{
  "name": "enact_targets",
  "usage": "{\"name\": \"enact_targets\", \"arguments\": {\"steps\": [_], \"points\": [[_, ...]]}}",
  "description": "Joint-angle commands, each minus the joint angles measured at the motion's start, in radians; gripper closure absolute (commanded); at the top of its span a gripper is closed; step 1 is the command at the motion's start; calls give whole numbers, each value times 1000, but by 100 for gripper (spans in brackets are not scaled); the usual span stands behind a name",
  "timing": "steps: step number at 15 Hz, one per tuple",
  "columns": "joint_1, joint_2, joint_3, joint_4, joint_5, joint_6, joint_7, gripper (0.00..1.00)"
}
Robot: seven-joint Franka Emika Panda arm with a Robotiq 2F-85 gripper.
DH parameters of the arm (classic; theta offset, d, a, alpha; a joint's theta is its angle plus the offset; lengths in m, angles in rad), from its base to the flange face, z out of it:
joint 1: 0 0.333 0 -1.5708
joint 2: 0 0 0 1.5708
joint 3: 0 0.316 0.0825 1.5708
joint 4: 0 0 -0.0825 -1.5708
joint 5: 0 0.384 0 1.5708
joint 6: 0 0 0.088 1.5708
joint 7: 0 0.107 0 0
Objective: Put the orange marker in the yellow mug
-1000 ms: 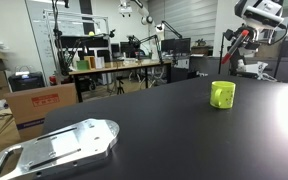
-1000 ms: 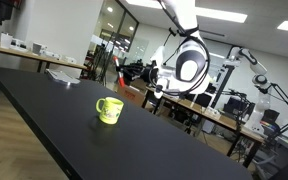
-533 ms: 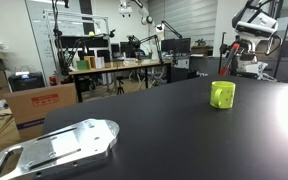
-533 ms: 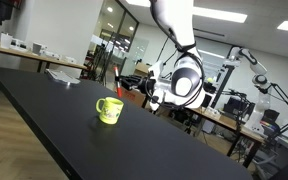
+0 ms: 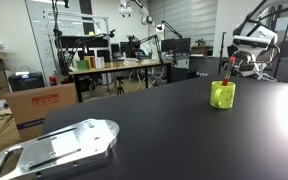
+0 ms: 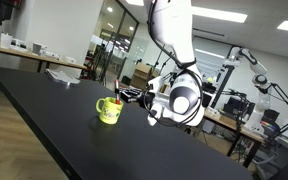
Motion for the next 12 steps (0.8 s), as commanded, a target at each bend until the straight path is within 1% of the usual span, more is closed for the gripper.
{"name": "enact_targets", "arguments": {"steps": [1, 2, 3, 4, 8, 10, 11, 12], "points": [[-21, 76, 6, 106, 27, -35, 97, 95], [-21, 77, 8, 108, 29, -35, 101, 55], [-20, 75, 11, 108, 27, -40, 100, 55], [-19, 73, 13, 112, 27, -48, 99, 50], [-16, 27, 22, 111, 29, -99, 73, 22], [-9, -4, 18, 97, 18, -125, 59, 9], [-7, -18, 13, 89, 8, -146, 56, 2], [-6, 17, 13, 99, 22, -118, 36, 21]]}}
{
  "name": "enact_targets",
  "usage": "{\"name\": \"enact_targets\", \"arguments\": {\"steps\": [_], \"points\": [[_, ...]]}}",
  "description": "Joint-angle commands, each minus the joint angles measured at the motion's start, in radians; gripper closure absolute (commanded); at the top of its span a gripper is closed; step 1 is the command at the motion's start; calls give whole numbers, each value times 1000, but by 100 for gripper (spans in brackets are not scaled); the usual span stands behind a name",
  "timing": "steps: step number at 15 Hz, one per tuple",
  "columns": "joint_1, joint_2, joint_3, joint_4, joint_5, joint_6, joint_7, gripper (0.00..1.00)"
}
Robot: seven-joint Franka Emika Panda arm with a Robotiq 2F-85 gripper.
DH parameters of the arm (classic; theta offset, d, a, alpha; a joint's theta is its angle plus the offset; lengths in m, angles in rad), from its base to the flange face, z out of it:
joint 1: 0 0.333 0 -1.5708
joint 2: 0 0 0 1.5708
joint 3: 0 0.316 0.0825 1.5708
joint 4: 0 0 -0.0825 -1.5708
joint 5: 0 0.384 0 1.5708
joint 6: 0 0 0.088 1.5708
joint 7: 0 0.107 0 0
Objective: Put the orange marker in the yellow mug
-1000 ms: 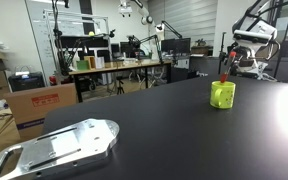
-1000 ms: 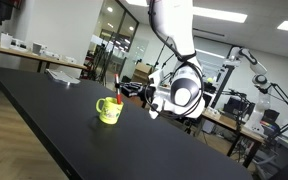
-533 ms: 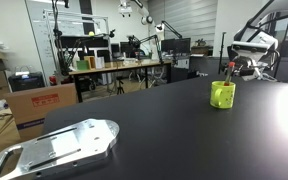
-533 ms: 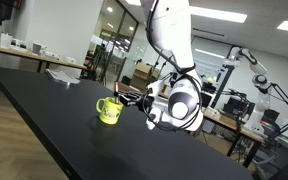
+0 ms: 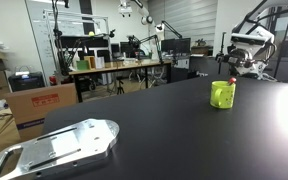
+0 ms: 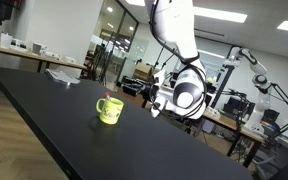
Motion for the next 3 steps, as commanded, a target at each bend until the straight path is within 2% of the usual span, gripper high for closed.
{"name": "enact_targets", "arguments": {"steps": [1, 3], "points": [[1, -6, -4, 6, 2, -16, 1, 14], [1, -16, -5, 6, 2, -24, 1, 2]]}}
